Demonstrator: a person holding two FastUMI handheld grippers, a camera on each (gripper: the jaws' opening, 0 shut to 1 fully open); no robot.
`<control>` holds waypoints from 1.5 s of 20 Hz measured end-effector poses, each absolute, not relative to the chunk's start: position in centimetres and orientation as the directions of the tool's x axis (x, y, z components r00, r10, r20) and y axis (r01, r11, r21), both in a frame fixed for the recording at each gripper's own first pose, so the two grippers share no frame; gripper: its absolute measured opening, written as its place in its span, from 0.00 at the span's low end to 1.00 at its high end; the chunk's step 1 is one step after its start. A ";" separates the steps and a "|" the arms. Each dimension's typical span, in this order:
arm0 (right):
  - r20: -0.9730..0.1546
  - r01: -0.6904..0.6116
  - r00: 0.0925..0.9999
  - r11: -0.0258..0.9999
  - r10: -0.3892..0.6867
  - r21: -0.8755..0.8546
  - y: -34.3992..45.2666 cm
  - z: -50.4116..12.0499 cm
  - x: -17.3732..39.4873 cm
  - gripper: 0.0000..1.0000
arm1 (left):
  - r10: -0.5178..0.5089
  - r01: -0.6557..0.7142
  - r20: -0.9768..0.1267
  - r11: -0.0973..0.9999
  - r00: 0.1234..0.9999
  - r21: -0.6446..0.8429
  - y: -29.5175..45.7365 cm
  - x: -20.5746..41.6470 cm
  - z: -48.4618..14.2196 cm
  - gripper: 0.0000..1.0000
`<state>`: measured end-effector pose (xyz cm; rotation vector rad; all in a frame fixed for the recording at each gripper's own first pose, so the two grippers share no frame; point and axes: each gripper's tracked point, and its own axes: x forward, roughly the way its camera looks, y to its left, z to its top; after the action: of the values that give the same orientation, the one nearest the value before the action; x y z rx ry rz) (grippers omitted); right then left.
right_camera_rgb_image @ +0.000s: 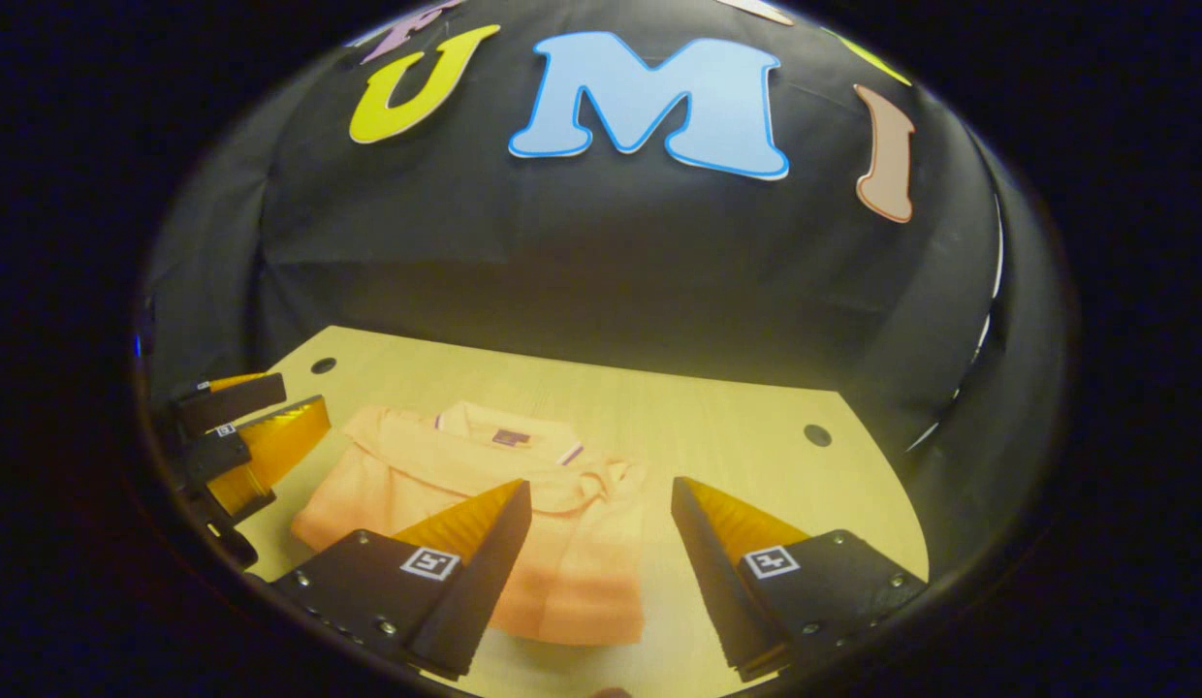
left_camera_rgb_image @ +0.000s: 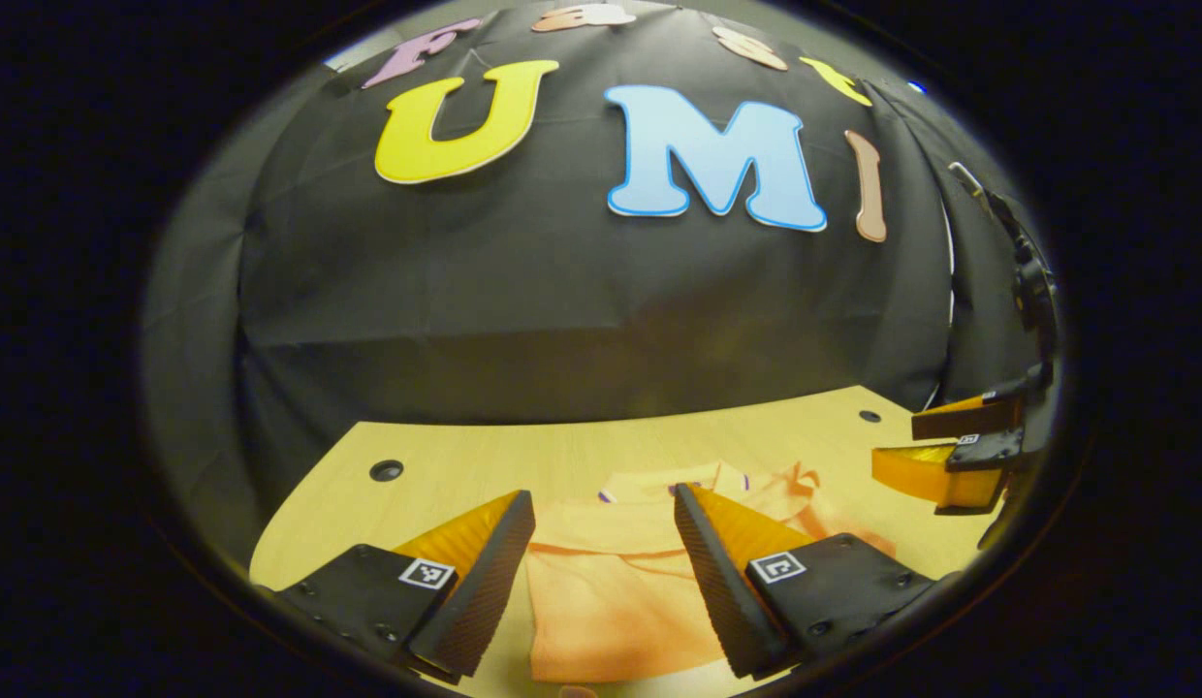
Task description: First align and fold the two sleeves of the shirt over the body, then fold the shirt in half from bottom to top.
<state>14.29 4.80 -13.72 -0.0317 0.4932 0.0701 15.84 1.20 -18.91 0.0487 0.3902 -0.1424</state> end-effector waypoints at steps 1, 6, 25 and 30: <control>-0.461 -0.077 0.885 0.997 0.061 -0.016 4.5 -13.2 13.6 0.92 | -0.128 0.146 -0.375 0.989 0.918 0.019 0.9 15.3 -18.3 0.96; -0.385 -0.084 0.920 0.996 0.074 -0.008 3.2 -9.8 9.5 0.97 | -0.105 0.117 -0.326 0.993 0.939 0.015 -0.1 11.6 -15.3 0.95; -0.145 -0.121 0.982 0.993 0.117 -0.017 2.4 -1.7 -0.1 0.97 | -0.035 0.039 -0.142 0.999 0.989 0.027 -1.7 -0.4 -4.7 0.95; -0.120 -0.100 0.988 0.995 0.099 -0.002 3.1 -0.7 -1.7 0.97 | -0.049 0.052 -0.123 0.999 0.991 0.014 -1.1 -1.4 -4.0 0.95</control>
<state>-1.71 3.09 -0.74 -0.0085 0.1197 0.1000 -1.45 -1.10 -4.03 0.0173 0.1230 -0.0506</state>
